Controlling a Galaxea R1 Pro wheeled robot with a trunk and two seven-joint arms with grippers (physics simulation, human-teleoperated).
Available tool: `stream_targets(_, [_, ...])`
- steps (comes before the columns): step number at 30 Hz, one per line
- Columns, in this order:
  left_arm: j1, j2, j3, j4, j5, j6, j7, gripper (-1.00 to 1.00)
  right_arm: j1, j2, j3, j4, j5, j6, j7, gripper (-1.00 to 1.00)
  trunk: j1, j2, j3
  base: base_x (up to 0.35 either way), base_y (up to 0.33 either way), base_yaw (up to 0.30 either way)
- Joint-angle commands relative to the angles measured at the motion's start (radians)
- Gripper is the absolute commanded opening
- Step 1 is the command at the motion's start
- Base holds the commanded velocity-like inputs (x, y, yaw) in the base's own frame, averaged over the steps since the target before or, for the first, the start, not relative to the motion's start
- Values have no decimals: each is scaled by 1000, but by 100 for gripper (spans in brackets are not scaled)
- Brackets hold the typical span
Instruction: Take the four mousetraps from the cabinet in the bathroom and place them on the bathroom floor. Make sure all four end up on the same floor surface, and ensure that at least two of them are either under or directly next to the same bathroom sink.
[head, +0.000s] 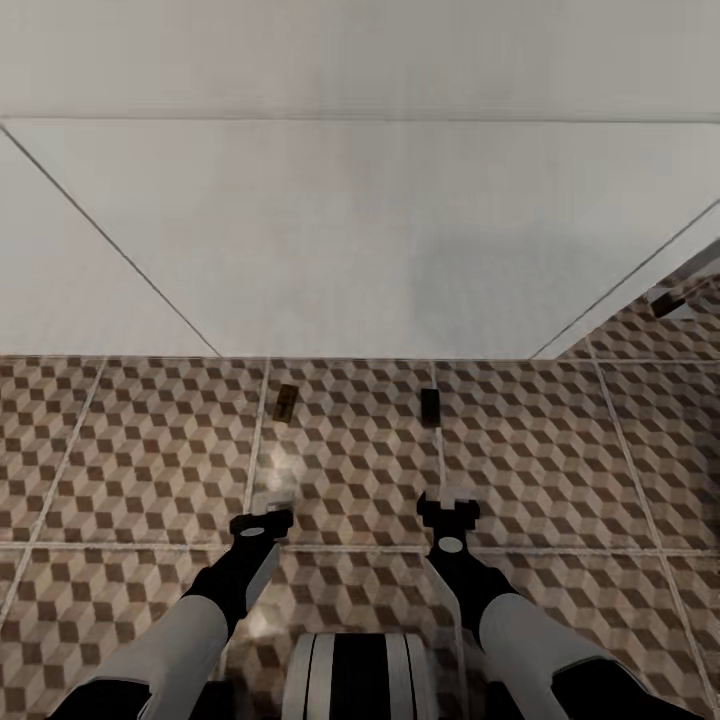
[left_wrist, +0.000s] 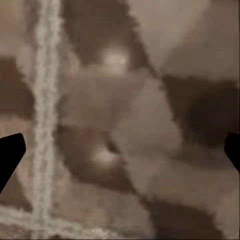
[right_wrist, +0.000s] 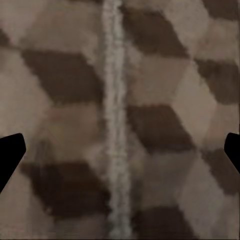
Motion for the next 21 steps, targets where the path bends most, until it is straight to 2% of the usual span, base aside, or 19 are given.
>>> stream_targets(1, [0, 0, -4, -2, 5, 6, 5, 100, -1, 0, 7, 1, -3, -3, -6, 100, -1, 0, 0, -347, 0, 0])
stream_targets(13, [0, 0, -4, -2, 5, -7, 5, 100, -1, 0, 10, 0, -1, -4, -9, 100, -1, 0, 0, -341, 0, 0])
stream_targets(21, [0, 0, -6, -2, 5, -32, 7, 100, -1, 0, 10, 0, 0, -4, -14, 100, -1, 0, 0, -113, 0, 0])
